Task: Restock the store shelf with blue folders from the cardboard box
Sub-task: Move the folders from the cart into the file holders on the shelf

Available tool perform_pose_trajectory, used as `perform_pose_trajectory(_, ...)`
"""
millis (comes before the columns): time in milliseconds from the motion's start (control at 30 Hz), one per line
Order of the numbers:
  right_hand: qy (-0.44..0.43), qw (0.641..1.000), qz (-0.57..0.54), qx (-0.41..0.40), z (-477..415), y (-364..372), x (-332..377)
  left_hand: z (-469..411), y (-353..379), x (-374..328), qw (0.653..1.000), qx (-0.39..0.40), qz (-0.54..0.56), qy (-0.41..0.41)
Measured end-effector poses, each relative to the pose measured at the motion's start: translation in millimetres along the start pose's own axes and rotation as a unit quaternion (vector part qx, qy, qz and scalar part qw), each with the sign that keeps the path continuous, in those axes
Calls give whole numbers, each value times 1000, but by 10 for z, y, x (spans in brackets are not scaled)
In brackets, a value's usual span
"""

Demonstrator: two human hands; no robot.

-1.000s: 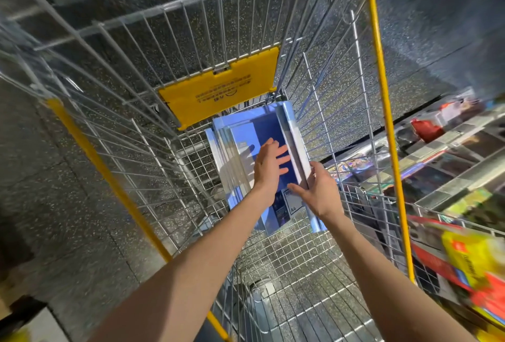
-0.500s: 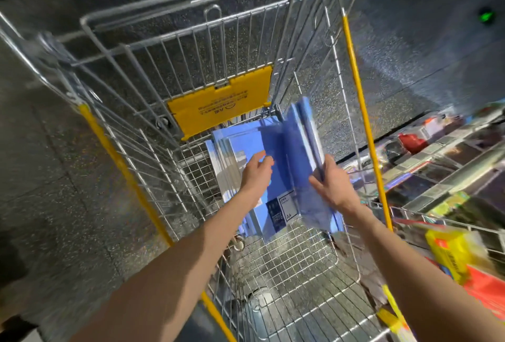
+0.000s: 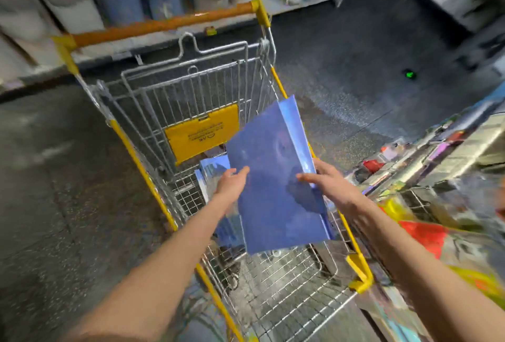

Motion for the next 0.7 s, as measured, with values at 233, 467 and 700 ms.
perform_pose_trajectory(233, -75, 990, -122, -13, 1118, -265, 7, 1119, -251, -41, 993, -45, 78, 73)
perform_pose_trajectory(467, -131, 968, -211, 28, 2141, -443, 132, 2326, -606, -212, 973, 20, 168, 156)
perform_pose_trajectory(700, -164, 959, -233, -10, 2743, -472, 351, 3186, -820, -507, 941, -9, 197, 277)
Point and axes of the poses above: each hand's wrist, its own z-axis away from the middle knuckle, its own y-axis out of the palm, x = y × z, the point moved 1 cm from there along -z, towards the middle knuckle, and after that the axes turned 3 degrees about -x, right-handed, at the moved point
